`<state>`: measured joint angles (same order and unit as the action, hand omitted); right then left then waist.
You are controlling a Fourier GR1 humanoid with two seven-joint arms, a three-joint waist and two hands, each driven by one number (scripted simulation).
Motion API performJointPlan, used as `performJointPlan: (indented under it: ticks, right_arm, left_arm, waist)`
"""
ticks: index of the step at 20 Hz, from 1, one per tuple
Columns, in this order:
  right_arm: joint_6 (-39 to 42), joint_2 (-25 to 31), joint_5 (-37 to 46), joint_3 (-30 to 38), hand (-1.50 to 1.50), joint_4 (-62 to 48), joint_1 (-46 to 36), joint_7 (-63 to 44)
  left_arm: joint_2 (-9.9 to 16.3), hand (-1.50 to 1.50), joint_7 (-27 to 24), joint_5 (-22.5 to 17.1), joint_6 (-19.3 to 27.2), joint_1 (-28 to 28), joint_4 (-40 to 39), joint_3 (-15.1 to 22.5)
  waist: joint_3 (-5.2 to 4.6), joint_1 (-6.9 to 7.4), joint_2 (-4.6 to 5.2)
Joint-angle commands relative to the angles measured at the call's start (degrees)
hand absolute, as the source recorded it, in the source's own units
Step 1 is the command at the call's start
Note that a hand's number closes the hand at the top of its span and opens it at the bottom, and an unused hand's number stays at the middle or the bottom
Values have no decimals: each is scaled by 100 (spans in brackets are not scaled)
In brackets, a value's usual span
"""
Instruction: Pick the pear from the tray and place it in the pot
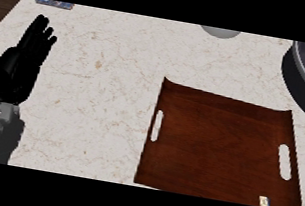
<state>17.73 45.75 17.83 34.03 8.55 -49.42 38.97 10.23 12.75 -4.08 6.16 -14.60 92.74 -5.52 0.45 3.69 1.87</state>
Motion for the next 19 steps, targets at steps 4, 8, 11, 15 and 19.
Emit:
performJointPlan:
  ticks: [4,8,11,15,19]
  right_arm:
    - [808,645,-202,222,-150,-142,325,95]
    - [1192,872,-243,258,-150,-145,524,169]
    - [1479,1162,-242,256,-150,-114,702,175]
    - [1486,1182,-283,284,-150,-61,710,92]
    - [1463,1146,-267,255,-150,-3,848,158]
  left_arm:
    - [17,0,-35,-16,-64,134,35,0]
    - [59,0,5,68,10,18,65,-15]
    - [-130,0,-121,121,36,220,170,168]
    - [-30,0,86,0,2,25,187,49]
    - [-29,0,178,23,45,6,237,56]
  waist:
    - [8,9,5]
    - [19,-1,14]
    - [27,-7,6]
    - [30,20,4]
    - [40,50,9]
